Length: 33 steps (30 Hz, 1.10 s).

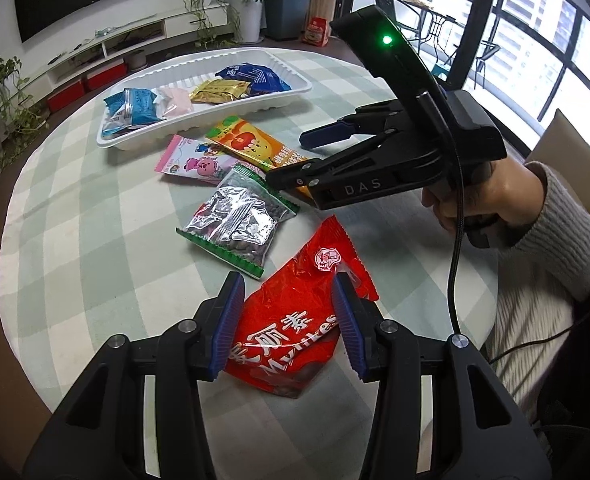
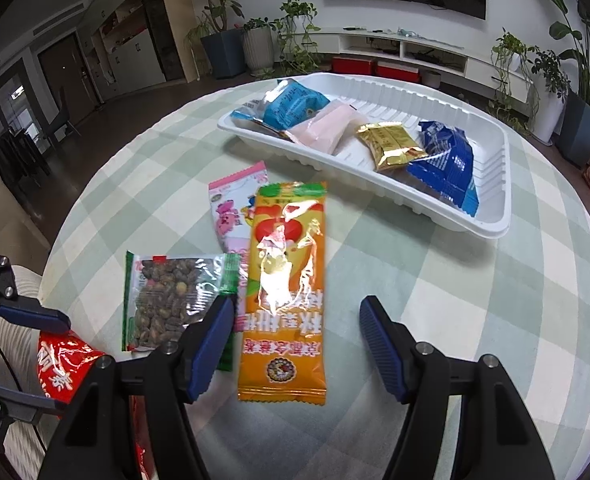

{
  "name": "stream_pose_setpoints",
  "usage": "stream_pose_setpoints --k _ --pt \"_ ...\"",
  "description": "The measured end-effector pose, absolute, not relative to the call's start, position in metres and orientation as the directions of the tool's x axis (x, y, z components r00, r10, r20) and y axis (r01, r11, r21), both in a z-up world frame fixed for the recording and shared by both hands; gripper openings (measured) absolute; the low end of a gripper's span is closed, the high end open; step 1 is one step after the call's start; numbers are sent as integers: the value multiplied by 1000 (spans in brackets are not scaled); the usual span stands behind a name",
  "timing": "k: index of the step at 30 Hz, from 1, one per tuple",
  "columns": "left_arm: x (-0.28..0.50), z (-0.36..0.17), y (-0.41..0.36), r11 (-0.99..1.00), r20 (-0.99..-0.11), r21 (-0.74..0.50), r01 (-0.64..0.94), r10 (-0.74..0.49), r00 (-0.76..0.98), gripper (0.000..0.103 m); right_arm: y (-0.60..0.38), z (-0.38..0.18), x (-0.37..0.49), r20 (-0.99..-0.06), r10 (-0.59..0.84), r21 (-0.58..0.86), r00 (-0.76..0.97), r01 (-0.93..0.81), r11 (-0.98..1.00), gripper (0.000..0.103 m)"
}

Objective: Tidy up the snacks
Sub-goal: 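Open both grippers and pull back from the tray, then grasp the red bag with the left gripper while right grasps the orange stick pack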

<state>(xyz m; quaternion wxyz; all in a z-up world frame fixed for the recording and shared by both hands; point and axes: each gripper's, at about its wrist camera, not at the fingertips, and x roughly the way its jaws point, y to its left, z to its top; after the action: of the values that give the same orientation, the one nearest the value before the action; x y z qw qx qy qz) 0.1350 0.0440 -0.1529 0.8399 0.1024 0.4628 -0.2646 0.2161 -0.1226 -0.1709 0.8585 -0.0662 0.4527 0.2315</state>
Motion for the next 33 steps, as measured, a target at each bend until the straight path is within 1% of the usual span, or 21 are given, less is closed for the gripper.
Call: stream_pose_setpoints --k 13,16,18,22,25,33 --pt "129 -148 41 794 -831 -67 605 -380 407 44 -120 -174 217 -815 322 78 482 -458 885 69" --pt "125 -150 35 778 -839 -41 626 -367 401 44 -121 -174 217 -815 321 76 482 -460 885 69" --pt "122 -153 31 767 -848 -23 641 -354 395 44 -120 -174 217 -815 321 76 482 -460 885 68" --pt "119 -159 24 753 -857 23 658 -324 400 44 -119 -174 216 -816 313 60 486 -468 882 63" --pt "121 -163 22 749 -859 24 662 -323 397 44 -118 -174 216 -816 315 57 485 -474 879 58" --pt "125 -171 16 732 -865 49 680 -309 395 44 -117 -174 215 -818 309 46 485 -481 876 54"
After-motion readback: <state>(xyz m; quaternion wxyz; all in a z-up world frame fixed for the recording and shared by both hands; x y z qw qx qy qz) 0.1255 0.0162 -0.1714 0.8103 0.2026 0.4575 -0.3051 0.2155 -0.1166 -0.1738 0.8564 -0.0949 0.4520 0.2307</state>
